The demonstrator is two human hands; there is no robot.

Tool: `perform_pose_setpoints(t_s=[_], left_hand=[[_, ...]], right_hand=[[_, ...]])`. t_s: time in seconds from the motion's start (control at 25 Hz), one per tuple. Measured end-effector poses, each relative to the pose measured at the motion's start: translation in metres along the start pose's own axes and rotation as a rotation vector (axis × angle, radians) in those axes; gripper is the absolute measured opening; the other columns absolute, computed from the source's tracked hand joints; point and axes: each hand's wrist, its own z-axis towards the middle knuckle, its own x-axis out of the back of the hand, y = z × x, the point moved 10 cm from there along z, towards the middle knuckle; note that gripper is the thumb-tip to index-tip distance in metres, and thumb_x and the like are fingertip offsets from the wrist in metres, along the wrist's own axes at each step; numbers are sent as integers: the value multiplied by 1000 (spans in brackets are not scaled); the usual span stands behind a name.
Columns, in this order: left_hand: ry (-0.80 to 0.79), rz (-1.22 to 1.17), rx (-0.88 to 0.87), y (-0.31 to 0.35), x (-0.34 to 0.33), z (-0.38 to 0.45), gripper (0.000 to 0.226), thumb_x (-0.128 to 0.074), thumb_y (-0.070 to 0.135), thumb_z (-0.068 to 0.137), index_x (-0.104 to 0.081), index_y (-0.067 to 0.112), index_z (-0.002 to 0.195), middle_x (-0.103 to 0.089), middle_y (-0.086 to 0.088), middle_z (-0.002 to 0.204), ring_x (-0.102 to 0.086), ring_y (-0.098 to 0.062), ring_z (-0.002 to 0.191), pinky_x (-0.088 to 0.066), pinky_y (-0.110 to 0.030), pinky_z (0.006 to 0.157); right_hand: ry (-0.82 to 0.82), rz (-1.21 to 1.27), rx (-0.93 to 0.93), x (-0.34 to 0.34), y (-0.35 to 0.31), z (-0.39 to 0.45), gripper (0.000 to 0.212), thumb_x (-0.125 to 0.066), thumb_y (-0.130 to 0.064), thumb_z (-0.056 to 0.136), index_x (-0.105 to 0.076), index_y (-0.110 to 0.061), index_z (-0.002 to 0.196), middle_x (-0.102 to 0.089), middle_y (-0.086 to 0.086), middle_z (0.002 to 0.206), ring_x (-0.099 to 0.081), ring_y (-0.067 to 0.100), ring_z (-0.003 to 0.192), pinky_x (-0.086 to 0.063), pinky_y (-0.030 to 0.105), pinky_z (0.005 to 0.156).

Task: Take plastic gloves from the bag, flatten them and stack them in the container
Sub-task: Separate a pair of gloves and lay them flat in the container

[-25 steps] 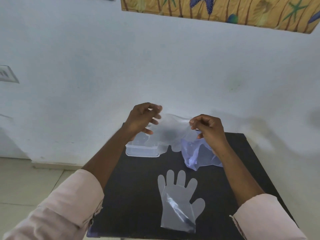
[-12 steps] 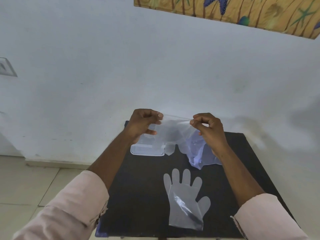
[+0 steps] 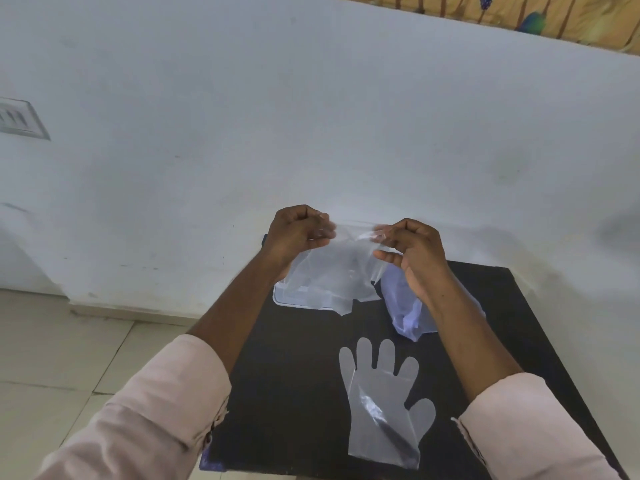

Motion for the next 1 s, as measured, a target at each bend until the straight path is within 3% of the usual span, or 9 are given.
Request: perform_pose_setpoints(t_s=[0.32,0.48,0.72,0.88,1.0], left_hand=[[56,65,115,-30,6,67,7,-52,2,93,-56,6,88,-72,-18,86,-72,-29,77,-59,-37,79],[116,146,148,-49,18,118,6,-55,4,91,-57,5,86,-72,-21,88,-72,-32,79,-58,-39,78],[207,199,186,-60,37,191,11,-54,2,89,-58,7,81,-71,-23,90,-70,-34,80,-58,-36,71],[265,208,70,-37,48,228,11,-52,5,88,-58,11,81,-73,-18,88,-73,-32,83,-56,-35,74],[261,130,-166,-1,45,229,6,-54,9,90,-57,10,85,-72,-19,90,-72,-32,89,-58,-35,78]], right_hand=[[48,-179,-123,2,38,78,16,-58,-4,86,-57,-7,70,-71,19,78,-71,27,69,-58,32,64],[97,-278,-158,2,67,130,14,-57,-10,87,-57,-10,72,-73,20,81,-73,30,77,-58,39,73],[128,-287,-158,-17,84,201,9,-53,-9,86,-58,-7,78,-72,14,79,-72,31,83,-58,37,75],[169,-326,31,-35,60,243,11,-51,-6,83,-59,-2,76,-69,6,68,-71,26,76,-58,48,79],[222,-356,321,-43,21,239,11,-52,-5,84,-57,-1,75,-70,7,72,-67,24,72,-54,43,70]])
